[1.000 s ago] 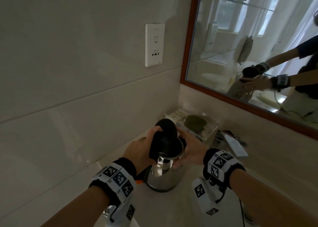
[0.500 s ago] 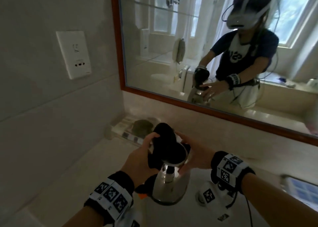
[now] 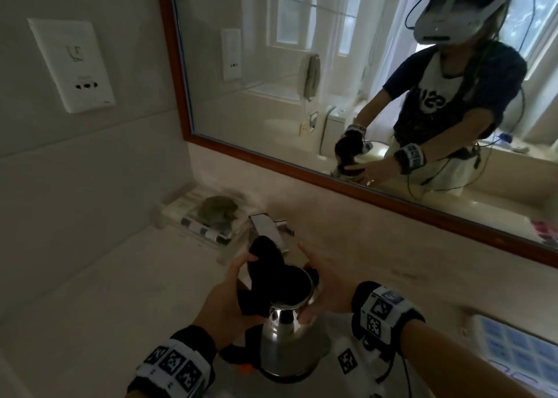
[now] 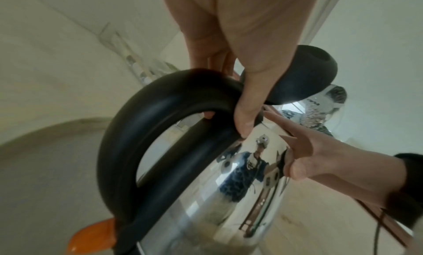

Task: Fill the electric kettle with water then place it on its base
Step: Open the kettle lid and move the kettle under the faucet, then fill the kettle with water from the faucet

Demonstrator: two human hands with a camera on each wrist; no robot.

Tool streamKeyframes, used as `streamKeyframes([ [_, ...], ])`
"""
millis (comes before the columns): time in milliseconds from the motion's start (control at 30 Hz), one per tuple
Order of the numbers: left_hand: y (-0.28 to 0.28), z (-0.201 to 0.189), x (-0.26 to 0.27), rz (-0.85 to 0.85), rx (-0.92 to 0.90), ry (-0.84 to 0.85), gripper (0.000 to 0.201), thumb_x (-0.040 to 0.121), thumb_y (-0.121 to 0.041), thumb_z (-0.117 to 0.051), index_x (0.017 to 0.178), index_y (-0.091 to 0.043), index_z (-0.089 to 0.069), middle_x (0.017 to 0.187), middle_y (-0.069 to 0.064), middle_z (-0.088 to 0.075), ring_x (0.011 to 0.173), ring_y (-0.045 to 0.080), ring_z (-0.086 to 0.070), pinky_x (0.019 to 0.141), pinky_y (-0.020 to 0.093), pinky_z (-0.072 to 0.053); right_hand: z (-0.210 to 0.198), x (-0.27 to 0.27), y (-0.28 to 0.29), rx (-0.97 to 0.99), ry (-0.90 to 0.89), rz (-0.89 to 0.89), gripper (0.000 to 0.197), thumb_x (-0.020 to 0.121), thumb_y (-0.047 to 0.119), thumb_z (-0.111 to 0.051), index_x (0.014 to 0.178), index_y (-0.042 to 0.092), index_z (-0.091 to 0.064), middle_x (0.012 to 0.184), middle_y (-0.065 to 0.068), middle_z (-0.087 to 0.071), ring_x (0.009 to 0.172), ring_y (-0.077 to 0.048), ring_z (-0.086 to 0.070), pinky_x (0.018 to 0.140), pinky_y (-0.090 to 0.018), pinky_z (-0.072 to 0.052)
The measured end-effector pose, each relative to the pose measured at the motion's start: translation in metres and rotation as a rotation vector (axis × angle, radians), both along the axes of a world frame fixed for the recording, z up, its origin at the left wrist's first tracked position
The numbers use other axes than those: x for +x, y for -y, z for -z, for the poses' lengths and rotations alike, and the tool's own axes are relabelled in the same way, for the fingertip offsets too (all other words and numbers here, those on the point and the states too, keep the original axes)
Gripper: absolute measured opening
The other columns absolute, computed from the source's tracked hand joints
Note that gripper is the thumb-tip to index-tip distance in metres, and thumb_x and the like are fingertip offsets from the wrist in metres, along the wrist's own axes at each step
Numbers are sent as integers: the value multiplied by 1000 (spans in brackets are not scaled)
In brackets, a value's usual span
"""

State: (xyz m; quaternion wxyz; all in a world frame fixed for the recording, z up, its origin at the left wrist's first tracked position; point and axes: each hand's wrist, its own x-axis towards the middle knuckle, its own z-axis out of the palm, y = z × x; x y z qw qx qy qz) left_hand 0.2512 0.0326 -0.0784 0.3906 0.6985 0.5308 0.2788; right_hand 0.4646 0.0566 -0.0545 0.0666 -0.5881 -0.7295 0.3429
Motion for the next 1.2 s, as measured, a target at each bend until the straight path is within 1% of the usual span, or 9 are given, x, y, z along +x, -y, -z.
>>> streamKeyframes([
  [133,-5,19,7,-84,-28,-19,94,60,-4,-78,120,-46,-19,63,-2,-56,60,11,-58,53,16,-47,22,4,-16,-38,-45,-6,137,56,20,-88,146,28,15,137,-7,-48,127,-25,-46,100,-35,-42],
  [200,-12,26,9,-126,-26,-23,96,59,-5,-79,122,-45,-20,64,1,-58,62,15,-60,54,18,-47,31,5,-27,-77,-83,9,137,56,19,-88,145,35,15,146,-7,-37,135,-27,-37,108,-41,-37],
  [400,-29,32,11,-206,-38,-7,95,58,-9,-82,115,-51,-20,67,-1,-62,68,10,-63,57,15,-47,46,9,-64,-137,-156,-59,139,50,27,-89,136,53,17,143,-3,-43,132,-25,-43,108,-42,-39],
  [533,-35,32,11,-214,-36,6,96,56,-10,-84,112,-55,-21,72,6,-67,67,11,-64,60,16,-51,30,25,-84,-176,-168,-9,90,78,12,-72,147,21,-15,138,4,-38,128,-14,-40,89,-10,-36],
  [633,-38,30,11,-190,-43,16,95,55,-10,-84,115,-51,-23,73,8,-69,70,9,-65,63,18,-52,23,36,-110,37,-45,-96,57,90,23,-57,141,15,-32,146,-5,-37,127,-19,-40,105,-26,-38],
  [700,-40,30,12,-164,-51,11,94,55,-10,-84,112,-54,-23,74,10,-69,70,11,-65,64,22,-54,20,36,-118,88,53,-75,72,84,49,-56,143,19,-29,152,-3,-29,137,-24,-32,116,-41,-27],
  [800,-44,33,12,-148,-44,5,95,55,-10,-84,113,-54,-23,73,13,-69,68,14,-65,66,26,-54,23,20,-129,131,123,-123,73,91,26,-56,149,19,-11,159,-2,-11,146,-22,-15,120,-36,-16],
  [933,-47,35,7,-163,-19,33,97,53,-13,-85,104,-65,-22,72,10,-69,69,14,-67,66,22,-55,35,10,-146,163,173,-183,66,98,17,-42,148,23,0,160,-1,-4,146,-21,-15,116,-29,-16],
  [1200,-55,28,5,-160,30,35,97,53,-13,-85,101,-70,-22,71,6,-68,69,13,-67,65,24,-55,55,10,-161,163,207,-346,57,100,7,-33,148,16,-6,159,-3,-2,148,-16,-5,119,-25,-13],
])
